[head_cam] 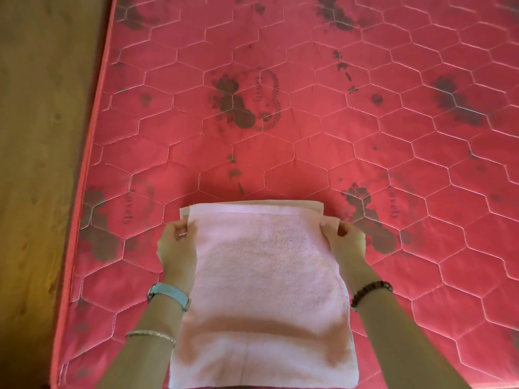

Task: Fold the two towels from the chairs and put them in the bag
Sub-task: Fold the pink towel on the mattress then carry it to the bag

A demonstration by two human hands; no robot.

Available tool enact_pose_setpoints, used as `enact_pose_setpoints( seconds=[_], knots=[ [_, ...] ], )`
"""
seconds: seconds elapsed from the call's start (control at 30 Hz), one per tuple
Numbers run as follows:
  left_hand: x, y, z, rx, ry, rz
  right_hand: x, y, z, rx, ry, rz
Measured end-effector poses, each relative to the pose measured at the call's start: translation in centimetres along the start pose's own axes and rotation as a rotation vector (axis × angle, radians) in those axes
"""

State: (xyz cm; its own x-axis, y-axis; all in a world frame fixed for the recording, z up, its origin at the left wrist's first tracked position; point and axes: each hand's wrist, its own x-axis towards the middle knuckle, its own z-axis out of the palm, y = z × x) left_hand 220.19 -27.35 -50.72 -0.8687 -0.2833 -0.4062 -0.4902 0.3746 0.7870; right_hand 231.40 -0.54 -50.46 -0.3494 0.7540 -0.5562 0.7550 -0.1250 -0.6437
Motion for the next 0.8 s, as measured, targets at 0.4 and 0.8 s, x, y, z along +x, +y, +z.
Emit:
enact_pose_setpoints(
  seconds=[0.4, 0.8],
  knots=[
    [1.3, -1.3, -1.7, -0.071, 0.072, 0.051, -0.6, -3.1, 1.9, 0.108, 0.091, -0.221],
    [3.6, -2.1, -0.6, 0.156, 0.012, 0.074, 2.0, -2.9, 2.8, -0.193, 0.065, -0.266]
  ],
)
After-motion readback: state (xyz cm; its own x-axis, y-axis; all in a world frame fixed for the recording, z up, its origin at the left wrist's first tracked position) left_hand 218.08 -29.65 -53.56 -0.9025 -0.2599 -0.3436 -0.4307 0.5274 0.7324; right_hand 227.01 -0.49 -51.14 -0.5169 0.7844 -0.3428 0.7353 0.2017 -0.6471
